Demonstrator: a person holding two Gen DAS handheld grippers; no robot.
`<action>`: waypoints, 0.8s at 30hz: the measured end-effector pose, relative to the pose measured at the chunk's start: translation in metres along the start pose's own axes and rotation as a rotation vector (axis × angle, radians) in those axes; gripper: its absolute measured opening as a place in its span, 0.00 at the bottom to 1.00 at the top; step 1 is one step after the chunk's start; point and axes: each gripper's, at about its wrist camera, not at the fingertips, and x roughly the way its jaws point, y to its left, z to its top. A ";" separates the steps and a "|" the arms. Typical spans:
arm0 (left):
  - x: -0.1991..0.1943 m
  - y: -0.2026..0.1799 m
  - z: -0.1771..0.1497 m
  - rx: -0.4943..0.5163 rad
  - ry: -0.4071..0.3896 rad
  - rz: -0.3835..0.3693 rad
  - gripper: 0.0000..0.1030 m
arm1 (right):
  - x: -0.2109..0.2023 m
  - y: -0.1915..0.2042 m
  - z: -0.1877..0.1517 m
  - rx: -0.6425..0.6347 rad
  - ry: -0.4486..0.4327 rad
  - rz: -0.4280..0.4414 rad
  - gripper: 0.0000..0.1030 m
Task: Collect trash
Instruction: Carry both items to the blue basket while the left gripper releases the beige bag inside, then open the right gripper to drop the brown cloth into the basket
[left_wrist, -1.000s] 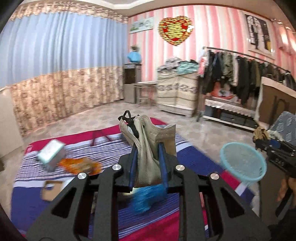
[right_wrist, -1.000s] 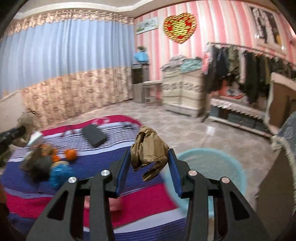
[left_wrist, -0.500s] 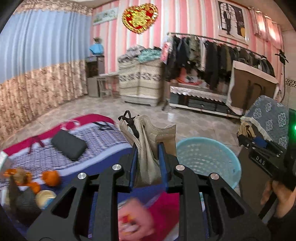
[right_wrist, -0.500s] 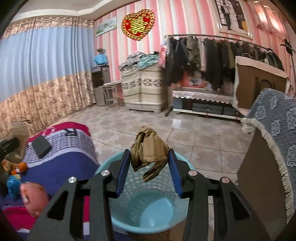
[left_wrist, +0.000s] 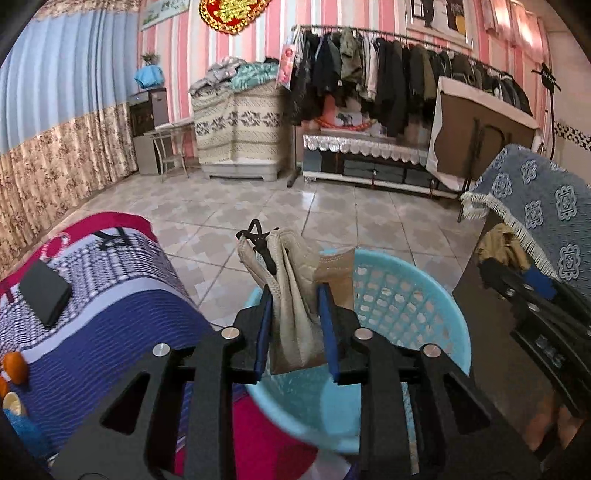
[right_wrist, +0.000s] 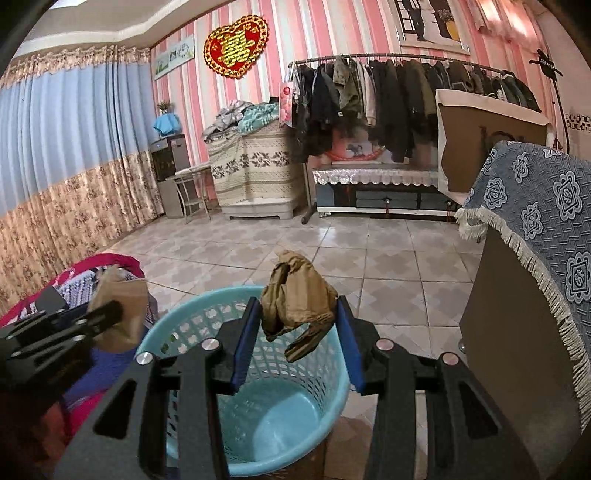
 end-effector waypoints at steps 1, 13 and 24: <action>0.009 -0.003 0.000 0.006 0.009 0.008 0.29 | 0.000 -0.002 0.001 0.008 -0.002 0.000 0.40; 0.007 0.024 0.005 -0.025 -0.018 0.178 0.86 | 0.015 0.004 -0.009 0.008 0.060 0.010 0.40; -0.031 0.075 0.004 -0.133 -0.057 0.276 0.95 | 0.038 0.059 -0.015 -0.081 0.093 0.043 0.43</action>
